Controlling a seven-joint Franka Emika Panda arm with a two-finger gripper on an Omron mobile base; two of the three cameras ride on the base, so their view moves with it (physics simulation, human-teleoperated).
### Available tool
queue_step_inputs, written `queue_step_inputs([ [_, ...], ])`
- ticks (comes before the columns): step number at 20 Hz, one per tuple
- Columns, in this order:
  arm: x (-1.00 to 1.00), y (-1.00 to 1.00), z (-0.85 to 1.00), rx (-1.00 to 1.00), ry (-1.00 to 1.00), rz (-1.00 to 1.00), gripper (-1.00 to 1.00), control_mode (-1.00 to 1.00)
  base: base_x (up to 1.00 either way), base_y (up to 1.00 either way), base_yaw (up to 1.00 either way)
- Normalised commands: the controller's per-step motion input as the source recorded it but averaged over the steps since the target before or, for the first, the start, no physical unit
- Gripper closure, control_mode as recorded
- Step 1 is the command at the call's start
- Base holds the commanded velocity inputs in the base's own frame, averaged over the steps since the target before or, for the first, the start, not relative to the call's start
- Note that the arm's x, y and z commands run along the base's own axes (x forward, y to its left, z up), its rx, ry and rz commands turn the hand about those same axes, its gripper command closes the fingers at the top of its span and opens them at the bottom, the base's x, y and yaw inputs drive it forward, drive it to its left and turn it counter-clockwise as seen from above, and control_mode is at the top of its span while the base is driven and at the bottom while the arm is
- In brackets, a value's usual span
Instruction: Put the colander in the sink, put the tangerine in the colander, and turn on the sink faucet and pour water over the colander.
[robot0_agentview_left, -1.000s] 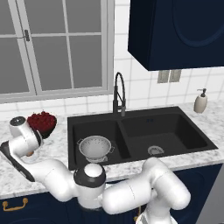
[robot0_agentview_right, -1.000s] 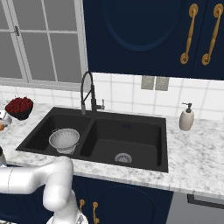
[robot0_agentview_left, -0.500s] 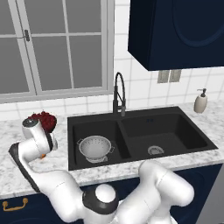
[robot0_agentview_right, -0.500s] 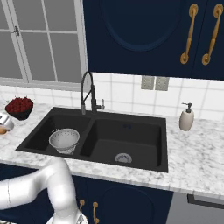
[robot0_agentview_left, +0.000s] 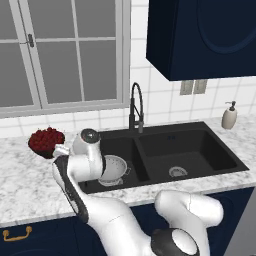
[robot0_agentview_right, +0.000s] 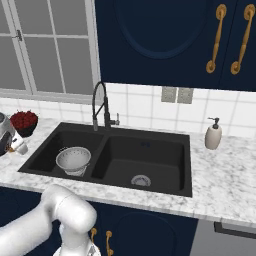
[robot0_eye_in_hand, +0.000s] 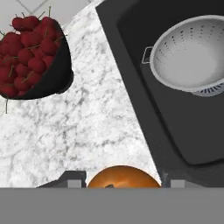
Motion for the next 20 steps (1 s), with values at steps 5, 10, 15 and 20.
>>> queue_step_inputs([
  [5, -0.2, -1.0, 0.63, 0.13, 0.19, -0.41, 1.0, -1.0, 0.0, 0.0, 0.0],
  [10, 0.06, -0.69, -0.02, 0.0, 0.02, -0.35, 1.0, -1.0, 0.0, 0.0, 0.0],
  [15, 0.34, -0.55, -0.14, 0.05, 0.02, -0.14, 1.0, -1.0, 0.0, 0.0, 0.0],
  [20, 0.26, -0.87, -0.27, 0.06, 0.07, 0.0, 1.0, -1.0, 0.0, 0.0, 0.0],
])
